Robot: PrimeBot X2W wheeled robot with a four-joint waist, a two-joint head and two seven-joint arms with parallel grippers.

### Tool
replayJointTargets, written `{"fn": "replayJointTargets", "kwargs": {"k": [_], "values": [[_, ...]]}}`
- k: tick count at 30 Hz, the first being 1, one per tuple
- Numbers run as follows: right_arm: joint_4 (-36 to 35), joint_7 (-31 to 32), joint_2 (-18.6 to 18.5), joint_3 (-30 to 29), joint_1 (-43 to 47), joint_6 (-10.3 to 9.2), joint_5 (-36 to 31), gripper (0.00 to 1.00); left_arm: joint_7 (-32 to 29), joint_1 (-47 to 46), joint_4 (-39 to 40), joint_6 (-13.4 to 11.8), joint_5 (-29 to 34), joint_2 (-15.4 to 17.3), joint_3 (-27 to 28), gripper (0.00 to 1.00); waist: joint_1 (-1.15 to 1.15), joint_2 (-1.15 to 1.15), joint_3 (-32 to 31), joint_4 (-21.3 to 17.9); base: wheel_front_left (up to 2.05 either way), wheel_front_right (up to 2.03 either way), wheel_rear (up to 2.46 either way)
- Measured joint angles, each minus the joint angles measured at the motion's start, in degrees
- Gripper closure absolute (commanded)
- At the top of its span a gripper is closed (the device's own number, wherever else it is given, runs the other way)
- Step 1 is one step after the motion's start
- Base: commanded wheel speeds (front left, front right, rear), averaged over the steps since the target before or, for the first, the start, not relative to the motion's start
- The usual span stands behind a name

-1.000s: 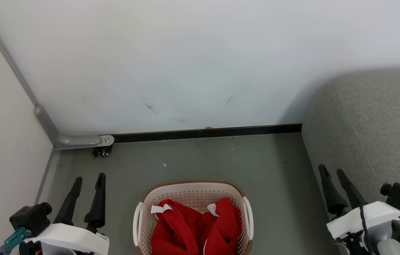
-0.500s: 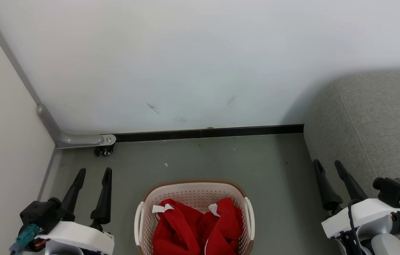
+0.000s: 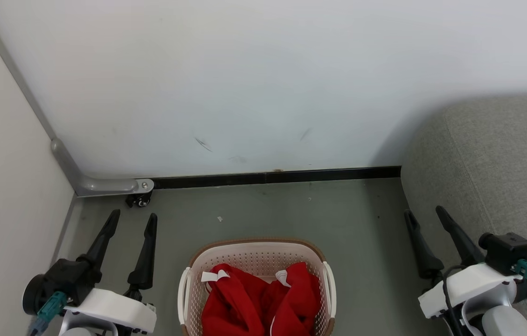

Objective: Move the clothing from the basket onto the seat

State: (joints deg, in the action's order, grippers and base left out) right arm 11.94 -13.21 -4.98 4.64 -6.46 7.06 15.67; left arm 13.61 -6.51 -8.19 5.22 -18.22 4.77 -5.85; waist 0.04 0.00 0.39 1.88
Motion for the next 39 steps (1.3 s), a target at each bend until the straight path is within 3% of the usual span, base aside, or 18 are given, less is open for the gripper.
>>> {"fn": "replayJointTargets", "kwargs": {"k": [6, 25, 39], "values": [[-0.27, -1.08, -0.34, 0.21, -0.64, 0.01, -3.37, 0.00, 0.69, -0.20, 0.29, 0.04, 3.27, -0.36, -0.15, 0.00, 0.00, 0.00, 0.08, 0.14, 0.00, 0.00, 0.00], [-0.93, -1.08, -0.33, -0.09, -1.04, 0.01, -4.17, 0.00, 0.69, -0.21, -0.40, 0.75, 3.82, -0.91, 0.44, 0.00, -0.01, 0.00, 0.59, -0.16, 0.00, 0.00, 0.00], [-2.27, -1.09, -0.34, -0.32, -1.10, 0.01, -4.76, 0.00, 0.70, -0.13, -4.46, 1.08, 3.81, -1.24, -2.35, 0.00, -0.01, 0.00, 1.84, -0.27, 0.00, 0.00, 0.00]]}}
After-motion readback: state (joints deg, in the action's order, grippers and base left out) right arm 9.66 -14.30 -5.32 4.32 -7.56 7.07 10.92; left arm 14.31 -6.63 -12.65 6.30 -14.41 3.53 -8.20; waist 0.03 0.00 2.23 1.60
